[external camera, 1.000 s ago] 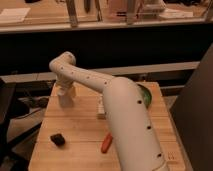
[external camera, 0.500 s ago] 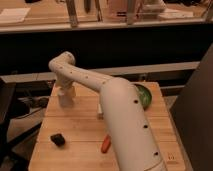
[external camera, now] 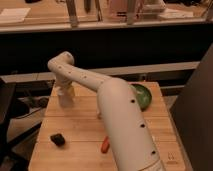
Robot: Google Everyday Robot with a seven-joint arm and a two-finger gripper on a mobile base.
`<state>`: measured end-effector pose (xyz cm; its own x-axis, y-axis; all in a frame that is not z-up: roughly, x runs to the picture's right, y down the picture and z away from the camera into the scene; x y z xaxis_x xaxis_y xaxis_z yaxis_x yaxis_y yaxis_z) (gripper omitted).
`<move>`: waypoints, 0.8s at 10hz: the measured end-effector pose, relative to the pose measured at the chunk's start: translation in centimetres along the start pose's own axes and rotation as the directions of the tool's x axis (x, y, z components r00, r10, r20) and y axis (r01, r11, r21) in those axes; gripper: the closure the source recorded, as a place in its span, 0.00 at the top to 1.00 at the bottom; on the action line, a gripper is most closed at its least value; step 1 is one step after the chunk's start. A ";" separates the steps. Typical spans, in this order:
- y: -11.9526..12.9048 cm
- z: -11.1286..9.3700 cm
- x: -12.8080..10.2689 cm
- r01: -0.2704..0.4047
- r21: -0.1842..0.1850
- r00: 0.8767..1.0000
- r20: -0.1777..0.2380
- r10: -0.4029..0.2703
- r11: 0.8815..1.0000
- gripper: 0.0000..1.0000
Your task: Place the ceramic cup over the eraser
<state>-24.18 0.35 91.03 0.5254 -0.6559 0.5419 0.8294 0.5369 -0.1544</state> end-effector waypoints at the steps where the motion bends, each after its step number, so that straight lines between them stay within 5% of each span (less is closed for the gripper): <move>1: 0.1 0.0 0.0 0.001 -0.002 1.000 0.001 -0.001 1.000 0.80; 2: 0.2 0.0 0.1 0.002 -0.005 1.000 0.001 -0.002 1.000 0.76; 6: 0.7 0.0 0.0 0.006 -0.010 1.000 0.000 -0.006 1.000 0.36; 8: 1.0 -0.1 0.1 0.008 -0.013 1.000 -0.002 -0.008 1.000 0.27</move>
<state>-23.29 0.81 90.83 0.5188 -0.6615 0.5416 0.8362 0.5244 -0.1605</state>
